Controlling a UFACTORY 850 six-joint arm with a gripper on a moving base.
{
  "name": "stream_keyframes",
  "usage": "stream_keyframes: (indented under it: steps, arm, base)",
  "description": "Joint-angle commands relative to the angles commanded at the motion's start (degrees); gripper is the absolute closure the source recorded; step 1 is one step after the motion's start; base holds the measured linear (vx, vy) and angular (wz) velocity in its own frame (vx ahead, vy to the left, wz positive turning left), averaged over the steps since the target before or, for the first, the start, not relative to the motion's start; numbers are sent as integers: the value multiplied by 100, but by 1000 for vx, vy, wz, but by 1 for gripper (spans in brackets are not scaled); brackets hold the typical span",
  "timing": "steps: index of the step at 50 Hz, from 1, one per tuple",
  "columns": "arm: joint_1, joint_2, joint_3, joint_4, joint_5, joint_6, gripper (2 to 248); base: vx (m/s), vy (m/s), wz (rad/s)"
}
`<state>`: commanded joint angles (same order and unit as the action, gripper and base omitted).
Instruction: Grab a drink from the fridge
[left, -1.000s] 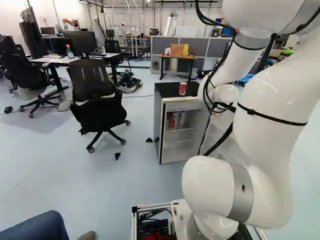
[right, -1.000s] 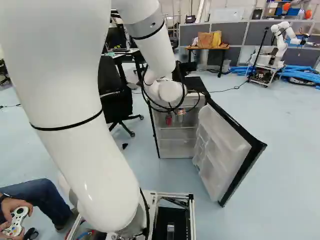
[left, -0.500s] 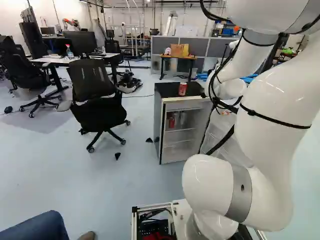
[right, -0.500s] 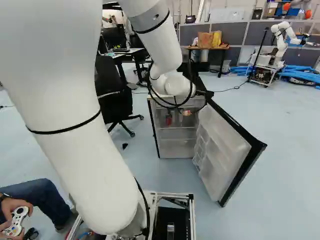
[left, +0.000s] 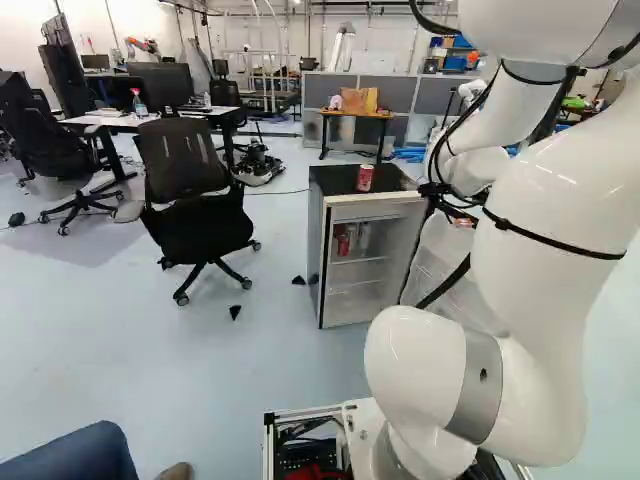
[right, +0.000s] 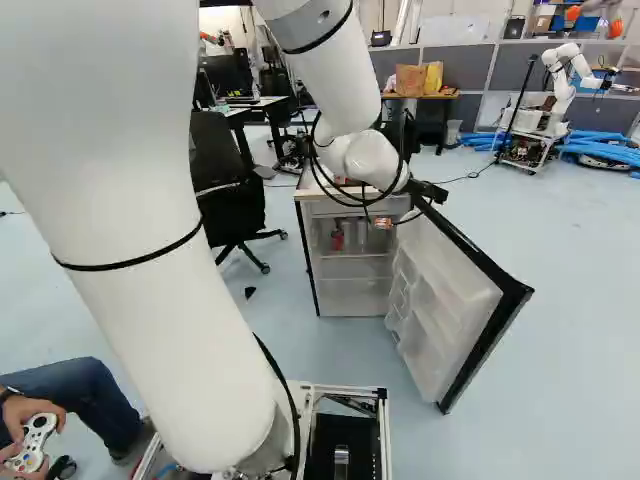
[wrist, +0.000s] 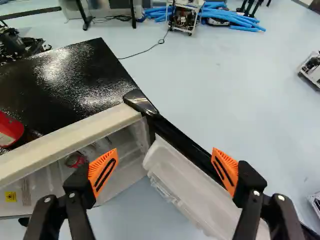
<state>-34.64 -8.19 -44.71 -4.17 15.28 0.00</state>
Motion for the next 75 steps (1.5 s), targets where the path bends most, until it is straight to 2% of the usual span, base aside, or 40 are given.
stream_keyframes:
  steps: [21, 38, 54, 75]
  arm:
    - [-309, -25, -335, 410, -820, 0, 3]
    - [-551, -315, -660, 692, -1309, 0, 3]
    - [-769, -593, -982, 892, -1543, 0, 3]
    - [-1006, -1010, -1481, 1159, -1552, 0, 3]
  base:
    - [0, 0, 0]
    - [0, 0, 0]
    - [0, 0, 0]
    - [0, 0, 0]
